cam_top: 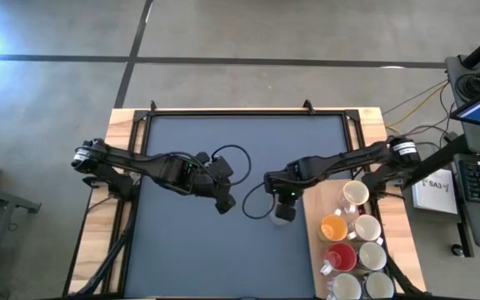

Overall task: Place coffee mugs
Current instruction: Put the green pattern mug on the shelf

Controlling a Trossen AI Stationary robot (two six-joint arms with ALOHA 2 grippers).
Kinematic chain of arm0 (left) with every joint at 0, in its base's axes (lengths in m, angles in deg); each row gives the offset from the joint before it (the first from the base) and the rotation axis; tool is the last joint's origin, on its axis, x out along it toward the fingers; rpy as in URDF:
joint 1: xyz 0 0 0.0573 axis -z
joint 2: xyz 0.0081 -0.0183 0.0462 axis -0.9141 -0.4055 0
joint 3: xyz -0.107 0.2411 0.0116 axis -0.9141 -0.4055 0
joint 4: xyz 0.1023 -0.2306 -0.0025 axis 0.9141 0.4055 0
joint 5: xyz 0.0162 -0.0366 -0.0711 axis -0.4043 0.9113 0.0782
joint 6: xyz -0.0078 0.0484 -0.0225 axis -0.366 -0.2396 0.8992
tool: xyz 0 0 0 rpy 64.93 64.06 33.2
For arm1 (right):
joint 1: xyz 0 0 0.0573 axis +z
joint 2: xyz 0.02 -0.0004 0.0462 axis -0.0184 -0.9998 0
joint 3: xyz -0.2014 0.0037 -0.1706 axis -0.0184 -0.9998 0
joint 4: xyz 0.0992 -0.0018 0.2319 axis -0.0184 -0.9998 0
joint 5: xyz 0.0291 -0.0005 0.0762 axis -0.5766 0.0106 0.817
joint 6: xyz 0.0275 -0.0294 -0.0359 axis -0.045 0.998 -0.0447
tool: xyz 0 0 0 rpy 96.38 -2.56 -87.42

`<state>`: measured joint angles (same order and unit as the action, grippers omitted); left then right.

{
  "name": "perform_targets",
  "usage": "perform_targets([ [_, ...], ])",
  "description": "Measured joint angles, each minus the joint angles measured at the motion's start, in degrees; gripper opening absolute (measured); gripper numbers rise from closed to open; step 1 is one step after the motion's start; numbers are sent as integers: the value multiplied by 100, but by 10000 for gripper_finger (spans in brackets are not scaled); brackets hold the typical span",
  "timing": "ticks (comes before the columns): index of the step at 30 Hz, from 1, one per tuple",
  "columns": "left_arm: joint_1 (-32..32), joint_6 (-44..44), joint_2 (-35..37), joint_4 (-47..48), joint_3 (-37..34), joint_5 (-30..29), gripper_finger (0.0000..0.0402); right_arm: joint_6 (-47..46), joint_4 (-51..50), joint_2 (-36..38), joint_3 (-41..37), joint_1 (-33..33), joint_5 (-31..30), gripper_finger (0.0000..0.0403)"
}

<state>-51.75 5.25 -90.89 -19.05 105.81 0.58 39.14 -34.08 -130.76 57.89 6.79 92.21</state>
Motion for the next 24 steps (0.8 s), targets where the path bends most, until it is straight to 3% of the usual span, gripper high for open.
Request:
perform_targets([
  [11,16,186,-7,7,0,-44,59,1118,-1396,934,0,40,-23,14],
  [24,33,763,-9,6,0,-295,59,2889,-2459,994,-63,37,-117,21],
])
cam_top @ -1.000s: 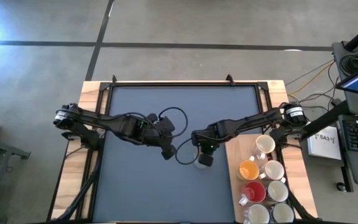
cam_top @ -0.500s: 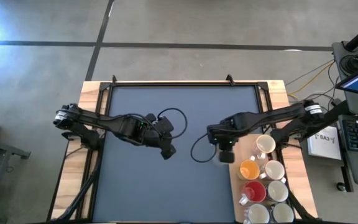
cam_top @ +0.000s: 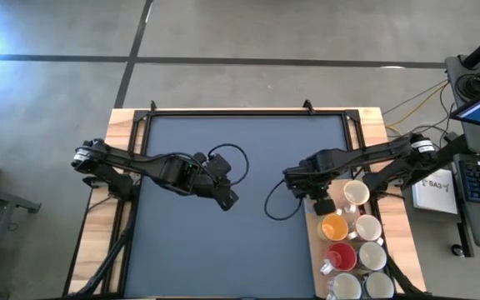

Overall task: Place coffee mugs
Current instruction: Put the green pattern mug on the shelf

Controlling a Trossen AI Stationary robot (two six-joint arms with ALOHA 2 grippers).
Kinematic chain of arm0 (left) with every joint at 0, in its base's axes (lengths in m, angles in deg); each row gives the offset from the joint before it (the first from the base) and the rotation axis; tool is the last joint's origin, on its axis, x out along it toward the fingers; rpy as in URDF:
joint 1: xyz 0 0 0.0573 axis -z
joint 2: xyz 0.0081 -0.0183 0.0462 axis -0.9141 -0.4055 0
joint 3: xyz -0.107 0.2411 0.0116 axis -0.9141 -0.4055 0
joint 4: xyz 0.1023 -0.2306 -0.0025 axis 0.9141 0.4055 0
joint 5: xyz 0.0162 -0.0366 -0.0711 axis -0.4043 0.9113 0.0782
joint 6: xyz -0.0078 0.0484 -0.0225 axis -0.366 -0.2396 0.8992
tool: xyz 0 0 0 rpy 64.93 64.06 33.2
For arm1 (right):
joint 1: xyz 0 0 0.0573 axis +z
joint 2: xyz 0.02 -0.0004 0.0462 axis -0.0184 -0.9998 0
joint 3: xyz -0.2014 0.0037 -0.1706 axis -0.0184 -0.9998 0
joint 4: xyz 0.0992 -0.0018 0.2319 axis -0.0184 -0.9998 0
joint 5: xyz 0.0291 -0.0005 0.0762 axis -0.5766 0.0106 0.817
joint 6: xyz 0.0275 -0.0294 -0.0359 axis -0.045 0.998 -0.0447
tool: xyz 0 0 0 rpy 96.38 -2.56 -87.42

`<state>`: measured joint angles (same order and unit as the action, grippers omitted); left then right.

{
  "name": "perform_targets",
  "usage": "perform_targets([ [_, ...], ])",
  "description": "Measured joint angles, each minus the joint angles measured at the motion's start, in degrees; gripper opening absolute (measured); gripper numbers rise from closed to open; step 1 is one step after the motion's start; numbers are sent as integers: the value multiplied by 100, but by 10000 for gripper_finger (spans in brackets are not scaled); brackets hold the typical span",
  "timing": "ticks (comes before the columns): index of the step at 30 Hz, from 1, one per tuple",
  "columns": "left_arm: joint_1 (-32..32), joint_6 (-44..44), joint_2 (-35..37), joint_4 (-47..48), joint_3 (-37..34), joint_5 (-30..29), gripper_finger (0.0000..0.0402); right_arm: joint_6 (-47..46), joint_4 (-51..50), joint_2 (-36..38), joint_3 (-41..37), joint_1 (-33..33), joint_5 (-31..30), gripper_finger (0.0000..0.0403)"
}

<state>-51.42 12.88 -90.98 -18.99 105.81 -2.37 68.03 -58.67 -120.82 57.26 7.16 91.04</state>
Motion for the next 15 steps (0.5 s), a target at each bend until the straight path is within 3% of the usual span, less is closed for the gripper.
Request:
perform_targets([
  [15,17,531,0,-4,0,-315,59,387,165,706,-743,-13,-399,22],
])
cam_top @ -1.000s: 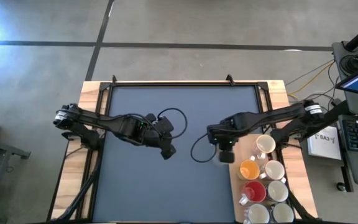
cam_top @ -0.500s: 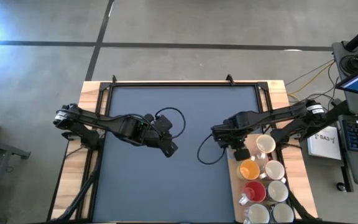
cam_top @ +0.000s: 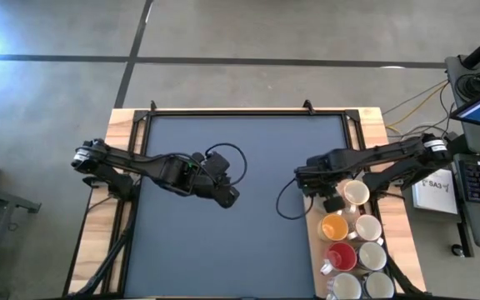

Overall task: Place coffee mugs
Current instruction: Put the green pattern mug on the shelf

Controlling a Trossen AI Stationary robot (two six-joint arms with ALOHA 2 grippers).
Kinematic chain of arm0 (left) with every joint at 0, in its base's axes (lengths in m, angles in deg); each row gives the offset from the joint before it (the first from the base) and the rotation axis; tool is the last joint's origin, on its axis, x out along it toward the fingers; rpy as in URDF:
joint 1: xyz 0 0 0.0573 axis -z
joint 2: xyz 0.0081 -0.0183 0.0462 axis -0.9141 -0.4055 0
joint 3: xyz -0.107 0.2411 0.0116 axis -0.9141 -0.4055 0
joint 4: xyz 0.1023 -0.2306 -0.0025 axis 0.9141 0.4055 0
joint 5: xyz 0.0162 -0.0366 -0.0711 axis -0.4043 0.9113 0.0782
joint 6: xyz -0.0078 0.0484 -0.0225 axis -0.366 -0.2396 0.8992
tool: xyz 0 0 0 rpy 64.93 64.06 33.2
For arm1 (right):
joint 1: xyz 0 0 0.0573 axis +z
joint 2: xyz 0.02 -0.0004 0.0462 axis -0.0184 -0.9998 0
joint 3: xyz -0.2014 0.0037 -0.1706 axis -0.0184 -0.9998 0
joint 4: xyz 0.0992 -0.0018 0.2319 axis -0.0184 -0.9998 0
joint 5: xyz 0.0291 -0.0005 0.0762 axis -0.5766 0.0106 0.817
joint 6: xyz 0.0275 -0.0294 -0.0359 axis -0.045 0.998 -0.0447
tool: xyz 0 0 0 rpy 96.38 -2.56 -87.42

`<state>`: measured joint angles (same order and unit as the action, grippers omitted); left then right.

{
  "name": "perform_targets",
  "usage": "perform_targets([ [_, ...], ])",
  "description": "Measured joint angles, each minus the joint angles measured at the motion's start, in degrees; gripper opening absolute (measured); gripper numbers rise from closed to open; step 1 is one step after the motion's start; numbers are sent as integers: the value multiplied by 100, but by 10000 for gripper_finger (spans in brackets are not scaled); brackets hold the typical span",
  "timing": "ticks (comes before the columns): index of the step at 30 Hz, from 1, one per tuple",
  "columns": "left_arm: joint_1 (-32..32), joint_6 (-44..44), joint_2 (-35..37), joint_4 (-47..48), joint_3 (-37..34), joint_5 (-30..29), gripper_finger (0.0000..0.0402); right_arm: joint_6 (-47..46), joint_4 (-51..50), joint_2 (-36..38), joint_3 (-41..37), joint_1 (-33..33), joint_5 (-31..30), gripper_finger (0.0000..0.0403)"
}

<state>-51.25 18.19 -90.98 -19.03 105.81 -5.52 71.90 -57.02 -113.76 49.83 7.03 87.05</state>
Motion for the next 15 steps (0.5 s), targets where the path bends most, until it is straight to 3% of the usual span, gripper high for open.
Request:
perform_targets([
  [7,-2,101,0,-16,0,-205,59,-102,361,426,-526,0,17,22],
  [15,-2,188,-22,-62,-2,-205,59,-162,590,588,-591,0,-23,22],
])
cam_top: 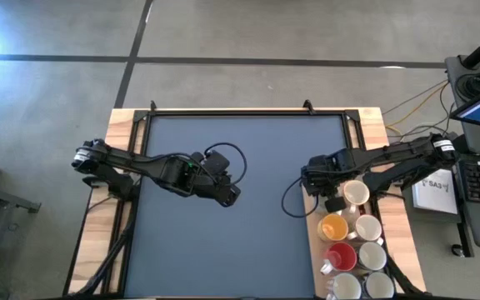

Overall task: Place coffee mugs
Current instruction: Put the green pattern mug on the shelf

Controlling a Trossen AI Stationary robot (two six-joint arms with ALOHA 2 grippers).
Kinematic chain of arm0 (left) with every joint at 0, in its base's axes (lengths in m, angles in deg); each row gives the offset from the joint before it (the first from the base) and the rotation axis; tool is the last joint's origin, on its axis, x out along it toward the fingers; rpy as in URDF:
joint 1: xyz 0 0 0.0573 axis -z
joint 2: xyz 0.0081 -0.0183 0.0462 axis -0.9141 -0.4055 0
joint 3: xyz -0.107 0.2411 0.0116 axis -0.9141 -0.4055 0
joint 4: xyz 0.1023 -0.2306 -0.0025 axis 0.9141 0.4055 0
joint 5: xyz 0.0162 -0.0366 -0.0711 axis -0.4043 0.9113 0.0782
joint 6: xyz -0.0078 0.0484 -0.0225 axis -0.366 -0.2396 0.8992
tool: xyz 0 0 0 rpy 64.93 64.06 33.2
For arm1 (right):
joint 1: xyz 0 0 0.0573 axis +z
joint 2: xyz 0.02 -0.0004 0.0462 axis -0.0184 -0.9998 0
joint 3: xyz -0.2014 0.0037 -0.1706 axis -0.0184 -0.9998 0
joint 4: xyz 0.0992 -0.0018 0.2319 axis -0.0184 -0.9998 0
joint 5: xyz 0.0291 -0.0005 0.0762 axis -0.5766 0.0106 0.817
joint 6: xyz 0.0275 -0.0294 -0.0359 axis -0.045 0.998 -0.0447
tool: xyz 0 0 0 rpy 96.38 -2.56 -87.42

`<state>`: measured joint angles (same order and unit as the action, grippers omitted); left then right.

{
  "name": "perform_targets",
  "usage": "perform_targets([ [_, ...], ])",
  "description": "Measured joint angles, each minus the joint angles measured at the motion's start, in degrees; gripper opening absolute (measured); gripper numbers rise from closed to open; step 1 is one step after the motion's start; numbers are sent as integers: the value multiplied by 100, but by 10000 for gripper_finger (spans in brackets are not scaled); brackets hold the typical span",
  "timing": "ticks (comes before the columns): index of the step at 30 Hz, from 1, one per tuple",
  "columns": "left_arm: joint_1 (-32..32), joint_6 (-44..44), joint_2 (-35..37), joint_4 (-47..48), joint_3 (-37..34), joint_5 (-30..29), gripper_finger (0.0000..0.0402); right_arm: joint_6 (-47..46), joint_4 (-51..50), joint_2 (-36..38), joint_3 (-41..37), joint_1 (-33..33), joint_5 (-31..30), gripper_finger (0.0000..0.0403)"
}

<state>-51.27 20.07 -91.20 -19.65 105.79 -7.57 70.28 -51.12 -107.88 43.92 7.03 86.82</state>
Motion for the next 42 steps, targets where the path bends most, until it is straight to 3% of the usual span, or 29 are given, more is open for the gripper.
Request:
perform_targets([
  [42,4,238,0,-8,0,-37,59,351,-150,7,0,0,8,22],
])
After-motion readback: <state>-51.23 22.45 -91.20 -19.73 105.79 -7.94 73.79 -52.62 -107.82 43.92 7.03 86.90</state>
